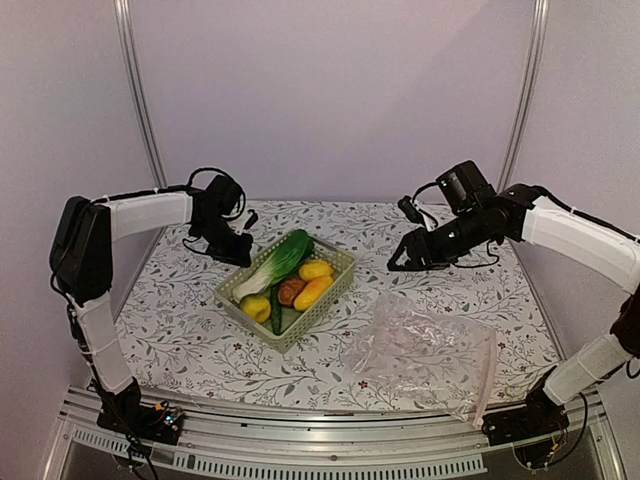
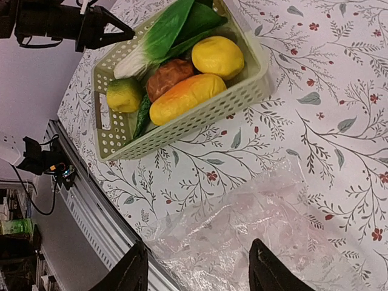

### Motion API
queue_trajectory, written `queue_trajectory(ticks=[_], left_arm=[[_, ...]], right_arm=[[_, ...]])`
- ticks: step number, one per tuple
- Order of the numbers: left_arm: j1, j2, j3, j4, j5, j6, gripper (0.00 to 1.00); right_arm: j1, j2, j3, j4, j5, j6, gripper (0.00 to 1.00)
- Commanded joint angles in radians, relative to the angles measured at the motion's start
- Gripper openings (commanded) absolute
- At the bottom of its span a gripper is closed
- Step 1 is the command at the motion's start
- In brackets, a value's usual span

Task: Place the food in the zip-top bag and seal the zipper
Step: Move the bin to the center of the board.

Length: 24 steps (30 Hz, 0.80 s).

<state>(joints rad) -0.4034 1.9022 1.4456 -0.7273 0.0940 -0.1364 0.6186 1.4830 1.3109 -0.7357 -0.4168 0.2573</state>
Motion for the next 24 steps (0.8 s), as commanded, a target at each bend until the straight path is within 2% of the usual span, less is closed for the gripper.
queue_trajectory(ticks=[1,4,10,19,21,24], left_arm=[[0.007,-0.026,-0.037,0.006,-0.036,-0.089,0.06],[0.007,-0.085,-0.108,0.007,-0.065,-0.144,0.00],[0.006,-0.217,-0.275,0.071,-0.010,-0.203,0.00],[-0.007,-0.279,-0.326,0.097,0.052,-0.224,0.00],[-0.015,-0.278,-0.329,0.098,0.052,-0.234,0.07],[-0.021,-0.277,-0.327,0.089,0.039,-0.256,0.31]], right_arm=[[-0.026,-0.132,-0.113,-0.081,0.127,0.107,0.55],[-0.087,-0.233,-0.228,-0.122,0.186,0.224,0.53],[-0.153,-0.448,-0.428,-0.184,0.216,0.451,0.52],[-0.157,-0.589,-0.575,-0.307,0.252,0.635,0.58],[-0.157,-0.631,-0.615,-0.295,0.221,0.663,0.60],[-0.157,-0.656,-0.610,-0.309,0.233,0.703,0.62]])
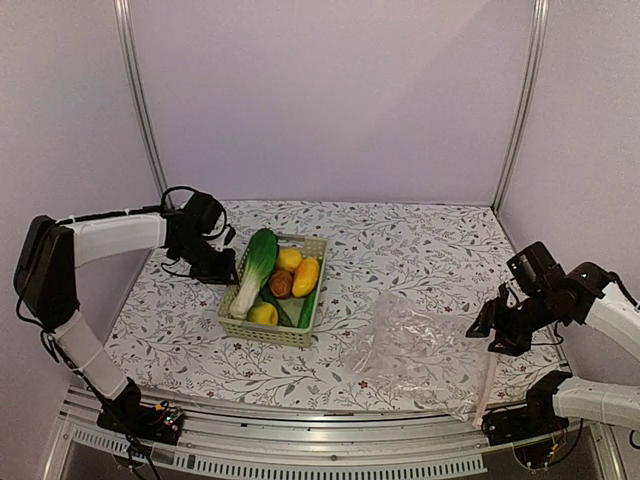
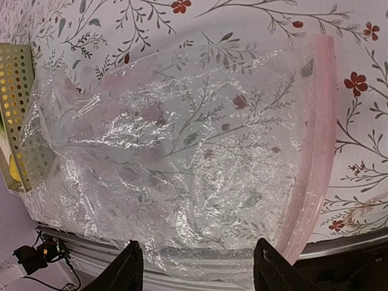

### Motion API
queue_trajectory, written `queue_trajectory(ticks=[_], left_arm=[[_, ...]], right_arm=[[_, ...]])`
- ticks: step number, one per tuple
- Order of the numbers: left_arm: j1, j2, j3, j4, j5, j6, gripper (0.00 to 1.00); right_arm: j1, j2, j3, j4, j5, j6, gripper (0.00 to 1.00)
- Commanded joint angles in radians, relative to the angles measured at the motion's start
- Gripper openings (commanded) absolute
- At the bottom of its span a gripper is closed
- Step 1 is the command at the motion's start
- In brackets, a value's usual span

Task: Place the food in the zip-top bag and seal the zipper
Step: Move the bin to the center of the board, then move the zipper food storage bag to the center of the board.

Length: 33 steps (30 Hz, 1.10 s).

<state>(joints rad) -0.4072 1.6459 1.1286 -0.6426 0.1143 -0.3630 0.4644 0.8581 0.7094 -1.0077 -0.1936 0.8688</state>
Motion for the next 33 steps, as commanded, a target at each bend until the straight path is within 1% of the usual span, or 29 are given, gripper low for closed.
queue_trajectory(ticks=[1,3,5,9,12,15,17,18,20,23,25,27,29,31,33], left_arm=[[-0.018,-0.023,-0.011,0.004,0.020,-0.035,0.39],[-0.019,-0.033,-0.011,0.007,0.018,-0.041,0.52],[-0.018,-0.045,-0.004,0.009,0.003,-0.049,0.59],[-0.020,-0.075,0.026,0.010,-0.003,-0.054,0.61],[-0.022,-0.111,0.041,0.025,-0.003,-0.060,0.61],[-0.031,-0.152,0.072,0.026,-0.007,-0.044,0.61],[-0.053,-0.178,0.093,0.063,0.072,0.005,0.64],[-0.074,-0.182,0.106,0.079,0.149,0.032,0.70],[-0.128,-0.161,0.144,0.087,0.227,0.064,0.73],[-0.215,-0.099,0.183,0.088,0.297,0.067,0.72],[-0.275,-0.048,0.208,0.090,0.325,0.066,0.72],[-0.316,0.006,0.241,0.074,0.358,0.065,0.72],[-0.350,0.059,0.271,0.058,0.380,0.066,0.72],[-0.382,0.124,0.304,0.036,0.371,0.064,0.72],[-0.411,0.181,0.338,0.020,0.368,0.060,0.71]], right_arm=[[-0.003,-0.027,-0.006,-0.039,0.010,0.096,0.64],[-0.003,0.000,-0.004,-0.045,0.005,0.099,0.66],[-0.003,0.019,-0.013,-0.048,-0.008,0.128,0.69],[-0.003,0.027,-0.079,-0.020,-0.050,0.218,0.70],[-0.003,0.038,-0.135,0.072,-0.081,0.261,0.72],[-0.003,0.124,-0.122,0.153,-0.079,0.248,0.72],[-0.003,0.186,-0.094,0.193,-0.073,0.229,0.72],[-0.002,0.210,-0.081,0.223,-0.070,0.221,0.72],[-0.002,0.259,-0.063,0.294,-0.082,0.201,0.71],[-0.001,0.350,-0.026,0.443,-0.114,0.163,0.71],[-0.001,0.459,0.032,0.529,-0.130,0.141,0.70],[0.000,0.560,0.128,0.579,-0.146,0.106,0.69],[0.000,0.637,0.239,0.589,-0.154,0.068,0.69],[0.000,0.686,0.330,0.570,-0.151,0.022,0.69],[-0.002,0.686,0.367,0.552,-0.137,-0.007,0.69]])
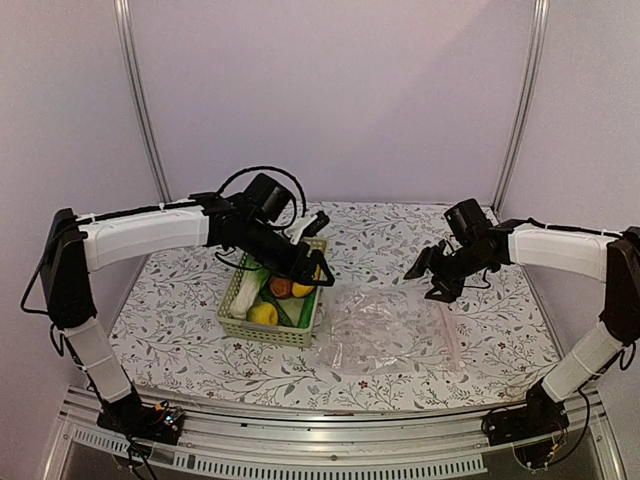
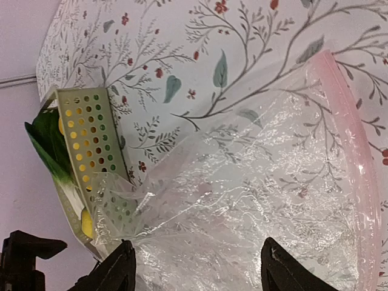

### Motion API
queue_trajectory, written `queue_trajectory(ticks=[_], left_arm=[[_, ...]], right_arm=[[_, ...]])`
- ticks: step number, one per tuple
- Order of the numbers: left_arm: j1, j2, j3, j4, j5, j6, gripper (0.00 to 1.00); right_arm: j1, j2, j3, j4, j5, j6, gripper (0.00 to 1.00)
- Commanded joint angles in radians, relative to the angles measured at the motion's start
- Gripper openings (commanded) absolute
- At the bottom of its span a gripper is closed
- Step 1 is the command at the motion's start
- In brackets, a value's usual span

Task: Place the food in the zip-top bag and seal the zipper
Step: Move the zipper food storage bag to the center of the board.

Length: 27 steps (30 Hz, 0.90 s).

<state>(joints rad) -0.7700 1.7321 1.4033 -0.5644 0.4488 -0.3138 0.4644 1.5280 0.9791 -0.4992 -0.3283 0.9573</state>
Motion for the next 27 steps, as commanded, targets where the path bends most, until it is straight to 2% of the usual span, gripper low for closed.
queue_trajectory(ticks=[1,4,8,13,27], left_arm=[[-0.060,0.124,0.087,-0.074,0.005,-0.001,0.71],[-0.086,0.221,0.188,-0.168,-0.101,-0.046,0.68],[-0.106,0.267,0.251,-0.190,-0.139,-0.082,0.65],[-0.109,0.299,0.280,-0.207,-0.152,-0.100,0.61],[-0.102,0.344,0.327,-0.253,-0.172,-0.075,0.26]], right_arm=[[-0.005,-0.005,0.100,0.034,0.006,-0.104,0.69],[-0.023,-0.081,0.076,-0.024,0.039,-0.155,0.70],[-0.073,-0.158,0.008,-0.105,0.114,-0.233,0.70],[-0.170,-0.208,-0.107,-0.106,0.136,-0.245,0.67],[-0.240,-0.123,-0.228,0.011,0.141,-0.266,0.57]])
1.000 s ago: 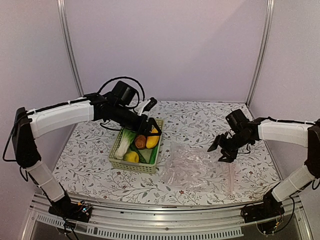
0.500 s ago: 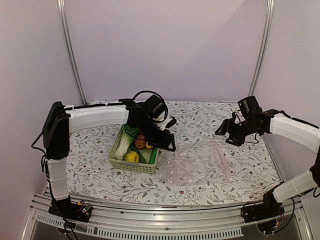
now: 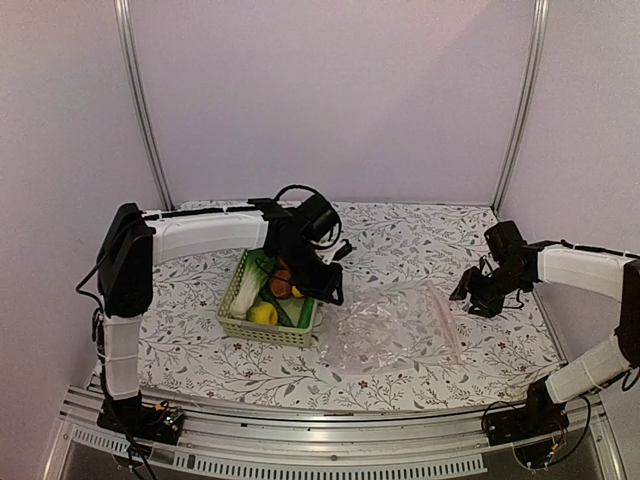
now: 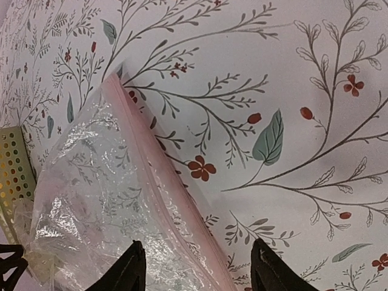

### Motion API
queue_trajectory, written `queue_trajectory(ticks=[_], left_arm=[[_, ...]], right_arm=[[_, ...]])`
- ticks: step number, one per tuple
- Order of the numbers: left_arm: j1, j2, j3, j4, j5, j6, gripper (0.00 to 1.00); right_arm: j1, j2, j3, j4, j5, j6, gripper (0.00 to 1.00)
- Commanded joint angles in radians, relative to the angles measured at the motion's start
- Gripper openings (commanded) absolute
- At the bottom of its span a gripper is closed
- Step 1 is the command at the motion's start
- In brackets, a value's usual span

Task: Place the food in the zip-top bag and seal the zipper
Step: Move the zipper food storage bag to the center of the board, then pick up the zipper food storage bag from the center of the board.

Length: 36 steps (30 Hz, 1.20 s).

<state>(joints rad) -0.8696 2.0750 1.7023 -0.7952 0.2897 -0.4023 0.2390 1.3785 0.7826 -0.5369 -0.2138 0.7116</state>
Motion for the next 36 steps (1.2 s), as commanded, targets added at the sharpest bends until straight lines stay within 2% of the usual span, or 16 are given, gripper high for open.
queue_trajectory(ticks=[1,6,15,22,25,27,29,32,36], left_arm=[[-0.001,0.000,0.027,-0.022,-0.014,0.017,0.23],[0.001,0.003,0.026,-0.021,-0.008,0.030,0.13],[0.006,0.013,0.029,-0.004,-0.008,0.025,0.09],[0.015,0.023,0.047,0.023,0.004,0.022,0.09],[0.022,0.025,0.063,0.024,-0.001,0.020,0.09],[0.028,0.024,0.072,0.027,-0.006,0.019,0.11],[0.034,0.017,0.080,0.033,-0.012,0.021,0.12],[0.047,0.005,0.112,0.024,-0.064,0.021,0.23],[0.075,-0.032,0.169,0.001,-0.148,0.013,0.43]], right_arm=[[-0.015,0.033,-0.032,0.054,0.031,-0.029,0.57],[-0.015,0.100,-0.016,0.087,0.009,-0.096,0.55],[-0.015,0.182,0.014,0.193,-0.146,-0.208,0.55],[-0.014,0.200,0.017,0.214,-0.239,-0.225,0.38],[-0.015,0.178,0.024,0.199,-0.240,-0.237,0.23],[-0.015,0.150,0.040,0.180,-0.240,-0.245,0.11],[-0.015,0.113,0.074,0.148,-0.228,-0.245,0.04],[-0.014,0.067,0.175,0.064,-0.163,-0.256,0.01],[-0.015,0.005,0.401,-0.144,0.072,-0.299,0.00]])
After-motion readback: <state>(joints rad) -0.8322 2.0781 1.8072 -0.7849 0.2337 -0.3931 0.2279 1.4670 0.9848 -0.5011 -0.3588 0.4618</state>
